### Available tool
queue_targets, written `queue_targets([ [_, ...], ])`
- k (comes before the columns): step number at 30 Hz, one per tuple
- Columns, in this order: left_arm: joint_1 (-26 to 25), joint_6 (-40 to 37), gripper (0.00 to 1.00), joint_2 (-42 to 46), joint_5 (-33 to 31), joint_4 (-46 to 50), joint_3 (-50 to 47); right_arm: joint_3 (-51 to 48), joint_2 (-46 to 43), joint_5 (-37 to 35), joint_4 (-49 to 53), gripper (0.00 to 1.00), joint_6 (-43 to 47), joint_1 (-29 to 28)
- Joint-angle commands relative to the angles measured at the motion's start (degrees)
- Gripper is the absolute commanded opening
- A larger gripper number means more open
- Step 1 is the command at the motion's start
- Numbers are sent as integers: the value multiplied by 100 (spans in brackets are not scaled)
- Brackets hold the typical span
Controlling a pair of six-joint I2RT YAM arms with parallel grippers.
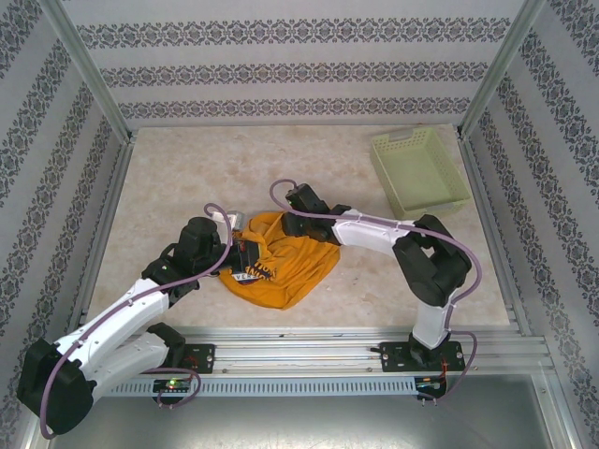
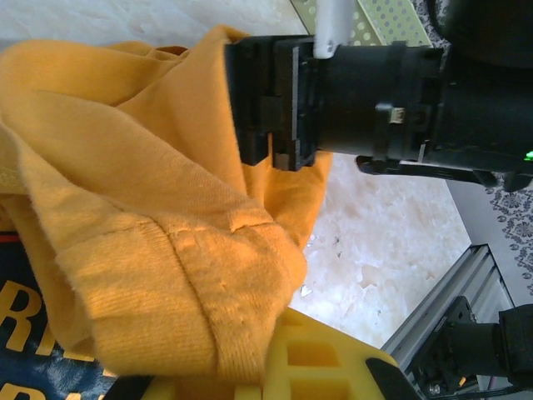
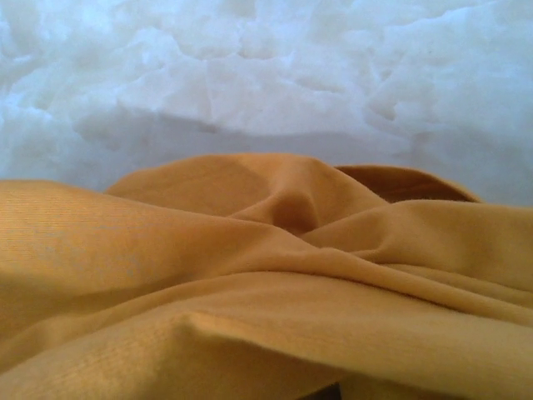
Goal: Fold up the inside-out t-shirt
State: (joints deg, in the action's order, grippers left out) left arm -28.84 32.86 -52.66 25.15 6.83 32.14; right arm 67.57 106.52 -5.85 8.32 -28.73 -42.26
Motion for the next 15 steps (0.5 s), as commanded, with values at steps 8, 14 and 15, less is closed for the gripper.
queue_targets([
  [8,-59,-42,0,107,73,-162,194,382,542,-396,215,29,86,-30],
  [14,-52,-157,0,32,-500,181,273,118,-206,-362,142,0,144,-76],
  [15,-52,-194,0,20,-704,300,311,26,-416,-318,121,0,137,-89],
])
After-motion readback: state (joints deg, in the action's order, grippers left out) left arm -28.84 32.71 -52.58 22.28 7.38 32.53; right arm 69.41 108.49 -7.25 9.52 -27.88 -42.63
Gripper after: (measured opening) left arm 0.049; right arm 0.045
